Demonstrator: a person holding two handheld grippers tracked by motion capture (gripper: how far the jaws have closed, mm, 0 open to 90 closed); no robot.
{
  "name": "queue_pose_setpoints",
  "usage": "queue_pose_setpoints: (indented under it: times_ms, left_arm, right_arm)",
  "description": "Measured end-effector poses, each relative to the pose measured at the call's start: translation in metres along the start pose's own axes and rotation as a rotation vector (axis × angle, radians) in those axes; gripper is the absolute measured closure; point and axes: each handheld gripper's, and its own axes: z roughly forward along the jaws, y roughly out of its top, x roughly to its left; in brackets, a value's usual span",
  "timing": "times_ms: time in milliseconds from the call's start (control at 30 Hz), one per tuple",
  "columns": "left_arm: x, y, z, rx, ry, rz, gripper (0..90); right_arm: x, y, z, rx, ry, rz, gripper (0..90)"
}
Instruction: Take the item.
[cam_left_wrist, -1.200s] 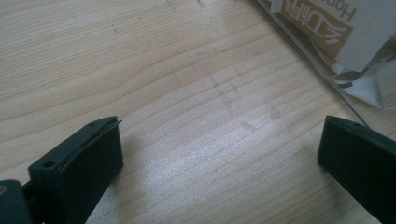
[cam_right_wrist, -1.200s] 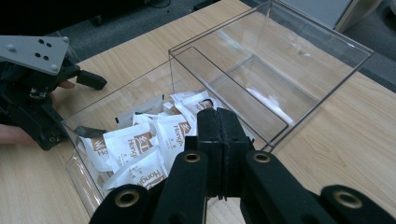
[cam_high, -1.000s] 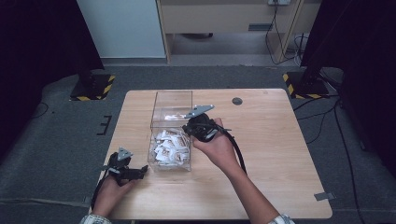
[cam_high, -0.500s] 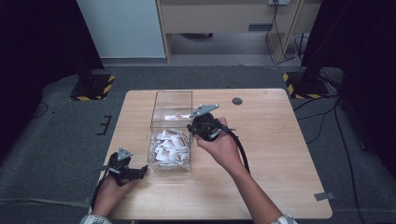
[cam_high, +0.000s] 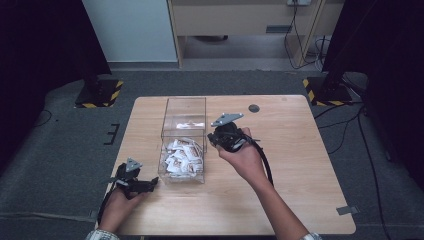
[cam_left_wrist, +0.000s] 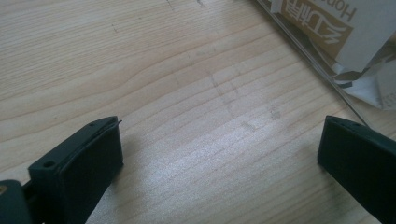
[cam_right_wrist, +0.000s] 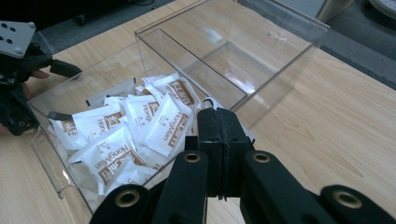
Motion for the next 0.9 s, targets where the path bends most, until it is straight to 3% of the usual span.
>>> queue_pose_setpoints:
  times_ms: [900]
  left_arm:
    - [0.0, 0.0, 0.0, 0.0, 0.0, 0.0, 0.0]
  right_arm:
    - [-0.038, -0.024, -0.013, 0.014, -0.078, 0.059, 89.8]
